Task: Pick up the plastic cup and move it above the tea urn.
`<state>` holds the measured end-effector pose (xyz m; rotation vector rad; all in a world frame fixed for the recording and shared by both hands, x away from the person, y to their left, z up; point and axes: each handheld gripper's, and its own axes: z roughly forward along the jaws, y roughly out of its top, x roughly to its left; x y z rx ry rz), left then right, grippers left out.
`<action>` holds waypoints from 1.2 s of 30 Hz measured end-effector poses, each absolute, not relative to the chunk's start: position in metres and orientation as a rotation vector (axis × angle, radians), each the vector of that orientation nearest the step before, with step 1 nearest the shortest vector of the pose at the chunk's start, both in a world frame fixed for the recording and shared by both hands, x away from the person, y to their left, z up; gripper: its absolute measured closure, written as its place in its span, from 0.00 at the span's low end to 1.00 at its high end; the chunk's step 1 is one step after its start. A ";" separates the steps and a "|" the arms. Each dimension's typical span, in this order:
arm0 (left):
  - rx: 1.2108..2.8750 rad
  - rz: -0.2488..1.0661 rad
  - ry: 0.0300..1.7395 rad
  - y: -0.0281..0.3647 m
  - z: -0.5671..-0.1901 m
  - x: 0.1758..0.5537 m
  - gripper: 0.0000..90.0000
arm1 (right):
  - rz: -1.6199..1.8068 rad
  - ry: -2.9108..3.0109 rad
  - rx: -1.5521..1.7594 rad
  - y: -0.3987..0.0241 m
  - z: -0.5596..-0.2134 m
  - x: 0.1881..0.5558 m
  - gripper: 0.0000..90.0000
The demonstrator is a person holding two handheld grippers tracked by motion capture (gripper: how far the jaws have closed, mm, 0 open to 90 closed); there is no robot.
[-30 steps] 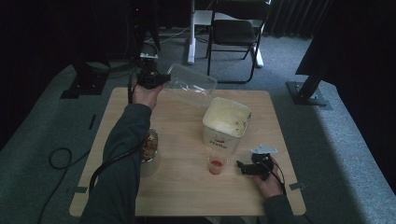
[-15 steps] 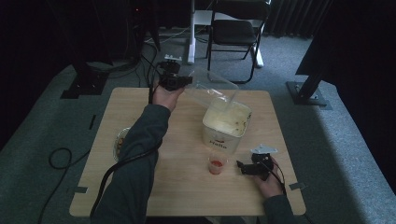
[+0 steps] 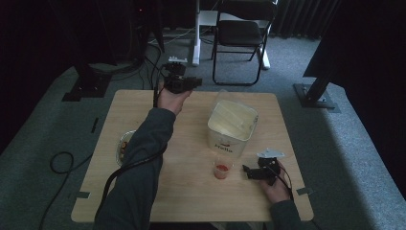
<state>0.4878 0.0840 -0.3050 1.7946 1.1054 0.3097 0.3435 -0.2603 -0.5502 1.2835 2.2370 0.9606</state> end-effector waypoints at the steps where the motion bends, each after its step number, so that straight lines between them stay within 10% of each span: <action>1: 1.798 0.299 1.103 0.083 -0.306 0.488 0.74 | 0.961 2.237 1.283 -0.260 -0.550 0.344 0.14; 17: 1.930 0.167 1.071 0.027 -0.351 0.495 0.69 | 0.962 2.236 1.281 -0.260 -0.550 0.344 0.14; 25: 1.952 0.164 1.078 0.024 -0.358 0.497 0.95 | 0.961 2.237 1.281 -0.260 -0.550 0.344 0.14; 36: 1.827 0.283 1.106 0.050 -0.328 0.491 0.96 | 0.962 2.236 1.282 -0.260 -0.550 0.344 0.14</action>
